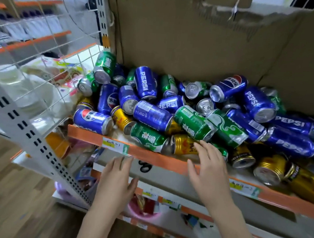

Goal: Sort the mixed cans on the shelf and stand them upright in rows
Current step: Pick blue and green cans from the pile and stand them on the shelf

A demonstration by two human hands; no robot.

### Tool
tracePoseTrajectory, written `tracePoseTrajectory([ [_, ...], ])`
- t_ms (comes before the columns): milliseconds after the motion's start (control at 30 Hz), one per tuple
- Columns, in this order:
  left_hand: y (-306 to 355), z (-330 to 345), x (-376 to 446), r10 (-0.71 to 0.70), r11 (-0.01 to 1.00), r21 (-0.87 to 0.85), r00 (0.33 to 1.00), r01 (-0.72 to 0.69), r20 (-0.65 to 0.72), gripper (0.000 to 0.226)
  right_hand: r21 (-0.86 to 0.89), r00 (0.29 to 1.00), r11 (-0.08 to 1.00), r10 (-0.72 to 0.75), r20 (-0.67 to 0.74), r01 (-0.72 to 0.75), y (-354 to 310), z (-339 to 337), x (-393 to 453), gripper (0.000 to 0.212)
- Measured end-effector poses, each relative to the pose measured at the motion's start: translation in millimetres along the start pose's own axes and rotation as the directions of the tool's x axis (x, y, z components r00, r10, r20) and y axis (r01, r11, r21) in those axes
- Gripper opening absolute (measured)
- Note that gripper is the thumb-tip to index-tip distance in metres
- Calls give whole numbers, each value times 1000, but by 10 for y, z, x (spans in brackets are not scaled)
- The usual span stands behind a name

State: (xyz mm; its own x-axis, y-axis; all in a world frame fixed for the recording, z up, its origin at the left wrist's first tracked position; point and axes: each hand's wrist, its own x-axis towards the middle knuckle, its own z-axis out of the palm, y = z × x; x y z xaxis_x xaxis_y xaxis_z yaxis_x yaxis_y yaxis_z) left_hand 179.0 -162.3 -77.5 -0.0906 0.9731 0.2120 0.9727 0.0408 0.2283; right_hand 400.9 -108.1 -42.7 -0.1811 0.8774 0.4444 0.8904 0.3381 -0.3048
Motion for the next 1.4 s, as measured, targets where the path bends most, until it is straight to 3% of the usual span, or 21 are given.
tracePoseTrajectory([
  [133,213,-202,457,112,994,15,988,-111,-108,64,43,996,999,10,-93,-6,43,-63,288,45],
  [333,451,-435,907,238,971,84,946,-225,-221,63,12,996,1000,-16,-85,17,93,-86,617,48],
  [500,341,-336,963,247,968,84,959,-237,-140,63,-95,999,995,-11,52,16,-5,-18,839,69],
  [700,-38,-430,1167,249,968,58,959,-243,-135,67,-325,962,945,125,244,-40,-237,83,1140,83],
  [867,-129,-627,1459,361,930,81,933,-359,-8,87,-430,938,900,210,275,-75,-257,121,1283,94],
  [1033,70,-575,1782,487,849,133,855,-511,179,101,-418,951,907,170,257,-49,-242,147,1296,90],
  [1400,164,-447,2089,580,757,154,761,-635,291,97,-373,968,925,159,192,-78,-204,98,1175,84],
])
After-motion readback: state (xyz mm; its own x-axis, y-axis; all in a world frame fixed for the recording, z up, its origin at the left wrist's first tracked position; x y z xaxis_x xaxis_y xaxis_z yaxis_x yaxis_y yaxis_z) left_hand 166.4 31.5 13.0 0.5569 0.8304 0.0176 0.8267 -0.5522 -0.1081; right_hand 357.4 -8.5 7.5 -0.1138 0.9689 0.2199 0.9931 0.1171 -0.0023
